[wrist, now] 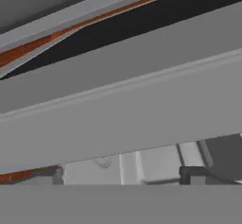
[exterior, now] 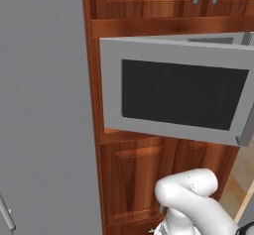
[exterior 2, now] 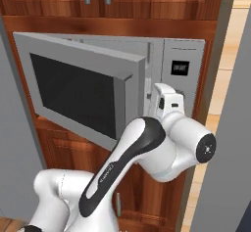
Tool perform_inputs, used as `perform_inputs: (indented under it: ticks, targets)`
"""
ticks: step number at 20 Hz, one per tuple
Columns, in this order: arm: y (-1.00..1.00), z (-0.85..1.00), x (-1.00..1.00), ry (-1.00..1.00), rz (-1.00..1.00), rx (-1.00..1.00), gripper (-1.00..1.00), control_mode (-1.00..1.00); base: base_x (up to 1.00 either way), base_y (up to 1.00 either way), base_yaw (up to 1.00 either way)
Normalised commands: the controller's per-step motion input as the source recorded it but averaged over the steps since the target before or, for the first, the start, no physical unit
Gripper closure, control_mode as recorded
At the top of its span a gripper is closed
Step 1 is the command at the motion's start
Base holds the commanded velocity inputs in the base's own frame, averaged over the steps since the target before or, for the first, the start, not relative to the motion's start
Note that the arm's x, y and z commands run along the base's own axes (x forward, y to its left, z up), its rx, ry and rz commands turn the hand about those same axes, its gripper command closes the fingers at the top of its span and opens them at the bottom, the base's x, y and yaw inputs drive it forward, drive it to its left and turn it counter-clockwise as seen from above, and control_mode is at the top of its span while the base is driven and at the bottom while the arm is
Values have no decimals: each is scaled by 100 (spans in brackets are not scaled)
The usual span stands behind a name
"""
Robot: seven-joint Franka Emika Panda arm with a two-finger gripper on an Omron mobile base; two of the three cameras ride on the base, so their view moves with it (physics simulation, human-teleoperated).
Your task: Open the microwave door.
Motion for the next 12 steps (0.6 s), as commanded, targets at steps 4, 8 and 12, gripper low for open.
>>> perform_inputs:
  ticks: [4,8,12]
  targets:
    - [76,0,-54,0,17,-19,-100,-100,0,0,0]
    - [93,0,-58,0,18,-18,-100,-100,0,0,0]
    - [100,0,-75,0,20,-18,-100,-100,0,0,0]
